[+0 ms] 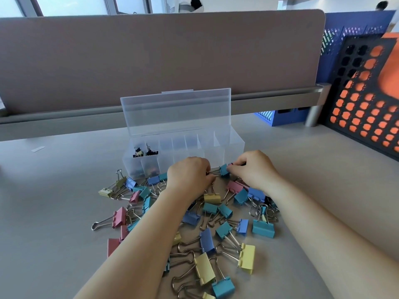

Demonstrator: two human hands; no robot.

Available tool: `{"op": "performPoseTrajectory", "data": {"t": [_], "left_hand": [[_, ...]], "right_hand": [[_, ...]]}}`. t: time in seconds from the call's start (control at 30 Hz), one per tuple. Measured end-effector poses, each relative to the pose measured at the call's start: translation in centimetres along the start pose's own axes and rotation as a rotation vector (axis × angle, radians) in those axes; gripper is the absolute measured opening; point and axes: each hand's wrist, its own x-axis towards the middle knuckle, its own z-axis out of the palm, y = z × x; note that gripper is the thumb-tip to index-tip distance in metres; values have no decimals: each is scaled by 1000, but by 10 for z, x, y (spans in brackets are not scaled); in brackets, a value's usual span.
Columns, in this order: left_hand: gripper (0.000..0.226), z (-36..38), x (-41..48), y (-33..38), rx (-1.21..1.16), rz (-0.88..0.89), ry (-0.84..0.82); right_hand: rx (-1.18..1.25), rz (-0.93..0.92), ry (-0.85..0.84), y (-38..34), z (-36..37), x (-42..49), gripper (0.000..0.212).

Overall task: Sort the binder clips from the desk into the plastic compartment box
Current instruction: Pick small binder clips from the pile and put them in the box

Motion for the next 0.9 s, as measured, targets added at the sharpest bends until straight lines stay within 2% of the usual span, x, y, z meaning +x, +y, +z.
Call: {"op": "performPoseTrajectory", "data": {"t": [0.1, 0.2, 0.3, 0.43, 0.53, 0.63, 0.9], "left_hand": [[23, 0, -1, -1, -17, -6, 2], [23, -1, 0, -4, -38, -15, -10], [31, -4, -1, -7, -66, -27, -39], [35, -8, -3, -8, -91, -50, -50], [34, -10, -2, -10, -86, -75, -66], [31, -11, -2, -12, -77, -95, -90], [24, -5, -1, -12, -95, -104, -51]], "right_hand": [[214, 80, -44, -5, -3, -1, 21], [624, 236, -95, -4, -15, 1, 12], [1041, 339, -140, 1, -30, 4, 17], [1326, 442, -225, 10, -39, 4, 22], [1426, 453, -268, 13, -40, 2, 18], [1475, 441, -230, 12, -41, 1, 24], [1398, 431, -195, 7, -37, 0, 17]]}}
